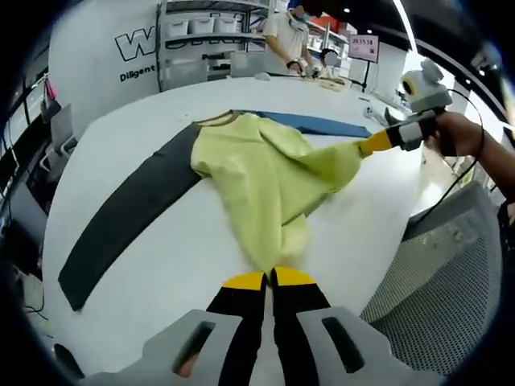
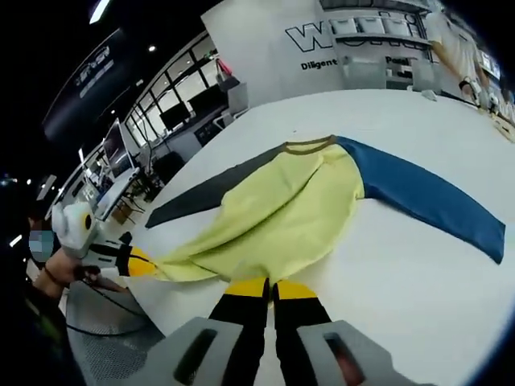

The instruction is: Fold the garment on the visible template until the final outline fits inside the template.

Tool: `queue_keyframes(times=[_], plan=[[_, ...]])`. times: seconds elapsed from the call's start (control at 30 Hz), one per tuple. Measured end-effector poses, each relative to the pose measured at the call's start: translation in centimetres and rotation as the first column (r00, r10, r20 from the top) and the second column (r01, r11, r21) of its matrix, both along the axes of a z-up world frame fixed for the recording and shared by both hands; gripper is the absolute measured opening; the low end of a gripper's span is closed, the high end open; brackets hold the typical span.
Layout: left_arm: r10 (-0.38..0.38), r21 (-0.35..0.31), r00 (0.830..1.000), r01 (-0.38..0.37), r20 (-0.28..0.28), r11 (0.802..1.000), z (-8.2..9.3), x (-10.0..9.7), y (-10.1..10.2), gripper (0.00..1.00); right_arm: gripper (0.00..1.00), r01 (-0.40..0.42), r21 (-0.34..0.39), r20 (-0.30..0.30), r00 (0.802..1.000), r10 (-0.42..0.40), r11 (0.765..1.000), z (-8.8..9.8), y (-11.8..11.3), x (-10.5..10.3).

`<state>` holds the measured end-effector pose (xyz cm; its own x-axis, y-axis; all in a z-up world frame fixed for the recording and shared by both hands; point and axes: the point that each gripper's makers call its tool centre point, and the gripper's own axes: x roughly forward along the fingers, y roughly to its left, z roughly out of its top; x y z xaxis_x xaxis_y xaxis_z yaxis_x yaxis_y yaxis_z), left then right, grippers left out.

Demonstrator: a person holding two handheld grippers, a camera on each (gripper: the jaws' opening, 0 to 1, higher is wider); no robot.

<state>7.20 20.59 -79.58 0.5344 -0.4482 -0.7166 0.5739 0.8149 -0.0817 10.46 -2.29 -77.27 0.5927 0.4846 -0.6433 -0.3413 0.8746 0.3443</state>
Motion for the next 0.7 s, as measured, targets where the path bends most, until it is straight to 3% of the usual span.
queue_keyframes(times=[0.33, 0.7], plan=[[0.042, 0.017, 0.999, -0.043, 0.019, 0.999, 0.7, 0.6, 2.6, 0.03, 0.0, 0.063, -0.032, -0.026, 0.998, -0.064, 0.997, -0.6, -3.4, -0.6], [0.057, 0.042, 0.998, -0.058, 0.014, 0.997, 0.7, 0.7, 3.8, 0.03, 0.0, 0.079, -0.071, -0.063, 0.995, -0.083, 0.994, -1.1, -5.5, -1.6]])
